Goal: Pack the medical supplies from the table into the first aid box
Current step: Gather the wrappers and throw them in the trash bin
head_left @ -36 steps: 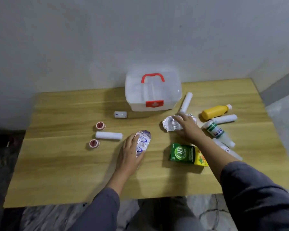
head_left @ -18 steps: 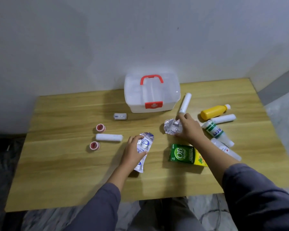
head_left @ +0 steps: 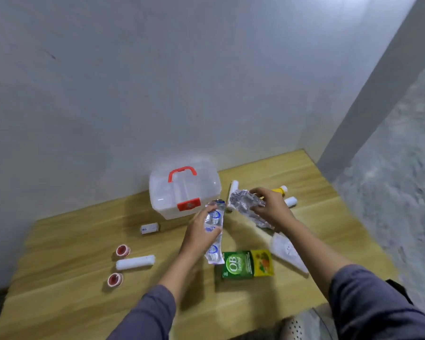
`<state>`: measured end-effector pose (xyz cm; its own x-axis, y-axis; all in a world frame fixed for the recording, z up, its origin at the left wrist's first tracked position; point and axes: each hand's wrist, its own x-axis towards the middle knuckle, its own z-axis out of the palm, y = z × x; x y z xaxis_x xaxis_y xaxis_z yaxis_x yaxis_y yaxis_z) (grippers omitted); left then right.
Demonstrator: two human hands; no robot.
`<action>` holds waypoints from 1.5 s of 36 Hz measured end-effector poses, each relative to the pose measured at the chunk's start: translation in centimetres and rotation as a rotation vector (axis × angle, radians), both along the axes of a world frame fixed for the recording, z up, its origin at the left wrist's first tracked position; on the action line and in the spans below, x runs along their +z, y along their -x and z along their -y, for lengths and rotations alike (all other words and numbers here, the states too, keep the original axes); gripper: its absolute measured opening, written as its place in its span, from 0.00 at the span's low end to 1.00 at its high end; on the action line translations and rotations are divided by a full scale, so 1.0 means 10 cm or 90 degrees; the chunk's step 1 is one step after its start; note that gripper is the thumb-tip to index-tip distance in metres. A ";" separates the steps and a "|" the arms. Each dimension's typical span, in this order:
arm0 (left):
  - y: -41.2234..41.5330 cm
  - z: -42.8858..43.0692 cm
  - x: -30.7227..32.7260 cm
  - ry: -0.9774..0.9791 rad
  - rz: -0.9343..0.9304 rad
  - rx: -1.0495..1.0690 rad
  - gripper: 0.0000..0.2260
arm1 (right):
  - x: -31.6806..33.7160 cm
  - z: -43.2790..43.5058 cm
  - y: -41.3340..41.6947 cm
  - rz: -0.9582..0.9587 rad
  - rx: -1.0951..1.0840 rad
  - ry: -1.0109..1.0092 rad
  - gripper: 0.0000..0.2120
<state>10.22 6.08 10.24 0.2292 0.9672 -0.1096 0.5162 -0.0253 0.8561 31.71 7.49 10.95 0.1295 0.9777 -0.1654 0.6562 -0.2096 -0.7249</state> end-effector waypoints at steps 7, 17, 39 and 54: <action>-1.11 -0.29 0.28 -0.040 0.057 -0.061 0.24 | 0.32 0.24 -1.11 -0.035 -0.120 -0.043 0.22; -3.44 -0.07 0.17 0.065 0.099 -0.296 0.23 | 0.14 1.40 -2.96 -0.082 -0.432 -0.042 0.23; -6.17 1.30 -2.18 0.148 -0.309 -0.853 0.29 | -2.30 3.18 -4.07 -0.263 -0.922 0.199 0.25; -5.93 0.89 -1.78 -0.015 -0.476 -0.886 0.32 | -2.03 2.98 -4.05 -0.182 -0.779 0.271 0.29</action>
<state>69.55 -2.84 -7.52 0.8064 0.0577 -0.5885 0.3673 -0.8289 0.4220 72.17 -22.30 -9.38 0.7935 0.1216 -0.5963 -0.2806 -0.7964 -0.5358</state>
